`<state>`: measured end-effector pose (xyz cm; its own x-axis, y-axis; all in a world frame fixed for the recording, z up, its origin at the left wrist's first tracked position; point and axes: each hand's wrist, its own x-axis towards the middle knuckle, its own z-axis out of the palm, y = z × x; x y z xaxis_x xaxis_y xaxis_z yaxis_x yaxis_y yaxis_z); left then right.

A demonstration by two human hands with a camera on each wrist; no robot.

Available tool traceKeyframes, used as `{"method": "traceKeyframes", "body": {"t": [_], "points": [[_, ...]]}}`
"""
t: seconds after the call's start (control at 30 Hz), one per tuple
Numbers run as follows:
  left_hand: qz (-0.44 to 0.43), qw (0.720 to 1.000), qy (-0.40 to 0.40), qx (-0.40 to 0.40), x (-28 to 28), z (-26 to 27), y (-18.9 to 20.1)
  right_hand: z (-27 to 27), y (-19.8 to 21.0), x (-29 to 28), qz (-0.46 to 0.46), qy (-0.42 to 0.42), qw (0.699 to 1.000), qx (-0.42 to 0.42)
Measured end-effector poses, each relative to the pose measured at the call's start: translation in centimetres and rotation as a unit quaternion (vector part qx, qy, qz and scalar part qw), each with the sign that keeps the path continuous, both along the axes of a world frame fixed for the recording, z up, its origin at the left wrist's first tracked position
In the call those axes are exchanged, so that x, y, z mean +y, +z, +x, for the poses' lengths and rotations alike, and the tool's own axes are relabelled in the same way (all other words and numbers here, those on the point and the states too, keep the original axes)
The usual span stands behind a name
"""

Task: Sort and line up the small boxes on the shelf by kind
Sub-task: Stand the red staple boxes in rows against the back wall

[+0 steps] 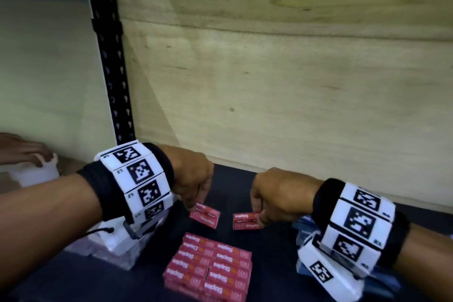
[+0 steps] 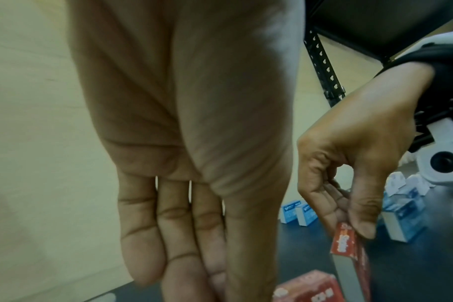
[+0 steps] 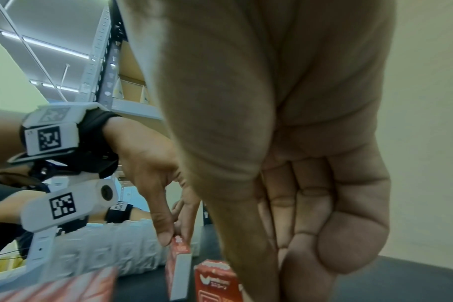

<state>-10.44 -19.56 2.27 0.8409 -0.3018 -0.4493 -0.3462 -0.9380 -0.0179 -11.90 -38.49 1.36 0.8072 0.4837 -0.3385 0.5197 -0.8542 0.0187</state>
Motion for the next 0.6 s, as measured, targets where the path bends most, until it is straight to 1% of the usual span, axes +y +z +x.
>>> {"method": "traceKeyframes", "body": {"t": [0.2,0.43,0.6], "points": [[-0.007,1.000,0.003,0.008,0.8,-2.4,-0.2,-2.6,-0.5,-0.3,0.036,-0.007,0.999,0.009],[-0.021,0.999,0.019,0.016,1.2,-3.8,-0.6,-3.5,-0.5,-0.8,0.044,-0.022,0.997,0.059],[-0.017,0.999,0.016,0.029,1.3,-4.2,-0.4,-3.7,-0.5,-0.8,0.083,-0.017,0.992,0.094]]}}
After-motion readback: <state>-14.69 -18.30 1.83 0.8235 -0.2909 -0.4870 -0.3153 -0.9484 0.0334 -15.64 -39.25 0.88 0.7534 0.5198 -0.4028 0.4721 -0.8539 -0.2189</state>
